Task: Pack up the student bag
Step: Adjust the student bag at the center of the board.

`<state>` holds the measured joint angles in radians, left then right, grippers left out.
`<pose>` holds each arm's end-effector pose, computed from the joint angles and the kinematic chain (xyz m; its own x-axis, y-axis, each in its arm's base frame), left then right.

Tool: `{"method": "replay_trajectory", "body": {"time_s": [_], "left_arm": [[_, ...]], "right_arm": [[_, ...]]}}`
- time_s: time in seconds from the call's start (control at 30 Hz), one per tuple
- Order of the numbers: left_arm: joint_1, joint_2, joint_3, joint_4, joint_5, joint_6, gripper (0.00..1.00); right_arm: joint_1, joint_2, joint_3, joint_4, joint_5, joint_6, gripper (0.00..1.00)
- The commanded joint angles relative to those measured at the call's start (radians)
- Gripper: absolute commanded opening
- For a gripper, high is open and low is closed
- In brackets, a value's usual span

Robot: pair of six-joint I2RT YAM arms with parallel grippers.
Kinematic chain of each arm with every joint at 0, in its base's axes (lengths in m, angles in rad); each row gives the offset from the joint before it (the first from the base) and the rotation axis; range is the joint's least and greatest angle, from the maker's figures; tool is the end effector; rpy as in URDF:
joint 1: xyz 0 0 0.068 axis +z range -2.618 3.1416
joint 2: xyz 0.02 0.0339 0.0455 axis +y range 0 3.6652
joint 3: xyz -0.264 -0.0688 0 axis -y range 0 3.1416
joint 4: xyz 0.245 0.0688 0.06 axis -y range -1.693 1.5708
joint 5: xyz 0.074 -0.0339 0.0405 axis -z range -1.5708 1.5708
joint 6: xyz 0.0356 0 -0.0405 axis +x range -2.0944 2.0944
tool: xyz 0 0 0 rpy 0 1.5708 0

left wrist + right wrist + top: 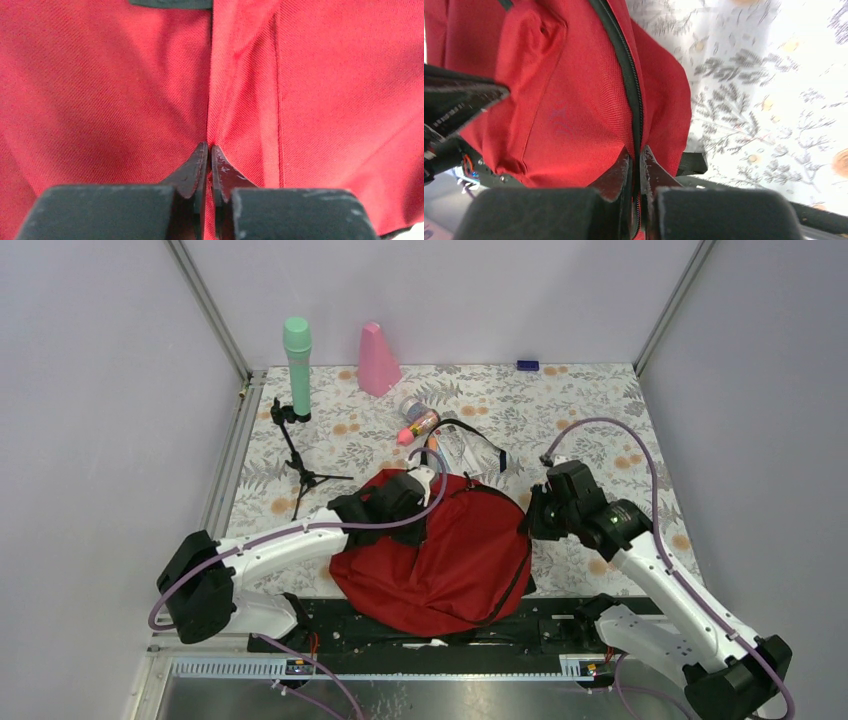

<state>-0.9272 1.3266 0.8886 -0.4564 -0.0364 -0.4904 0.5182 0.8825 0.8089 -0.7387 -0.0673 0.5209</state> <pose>0.1643 -0.2169 0.2346 -0.7829 0.2593 -0.5656 0.4727 0.8389 -0.2698 0.1520 0.0894 0.2797 -0.8129 0.1081 -0.5723 -0.1497 0.9108 0.3846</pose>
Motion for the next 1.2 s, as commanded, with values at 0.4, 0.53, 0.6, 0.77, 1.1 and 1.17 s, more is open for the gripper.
{"method": "replay_trajectory", "body": {"time_s": [0.4,0.53,0.6,0.77,1.1,1.17], "left_arm": [[-0.280,0.120,0.050,0.496,0.110,-0.296,0.00],[-0.286,0.247,0.171,0.552,0.138,-0.269,0.00],[-0.286,0.288,0.242,0.542,0.121,-0.231,0.00],[-0.280,0.320,0.319,0.487,0.067,-0.152,0.11],[-0.186,0.053,0.079,0.363,-0.082,-0.086,0.96],[-0.169,-0.006,0.054,0.307,-0.139,-0.049,0.99]], "right_arm": [[-0.001,0.235,0.317,0.110,0.531,-0.327,0.00],[-0.002,0.343,0.368,0.179,0.546,-0.367,0.00],[-0.008,0.404,0.405,0.198,0.598,-0.388,0.00],[-0.055,0.511,0.525,0.221,0.660,-0.419,0.09],[-0.077,0.371,0.476,0.089,0.627,-0.290,0.96],[-0.095,0.319,0.404,0.032,0.573,-0.224,0.96]]}}
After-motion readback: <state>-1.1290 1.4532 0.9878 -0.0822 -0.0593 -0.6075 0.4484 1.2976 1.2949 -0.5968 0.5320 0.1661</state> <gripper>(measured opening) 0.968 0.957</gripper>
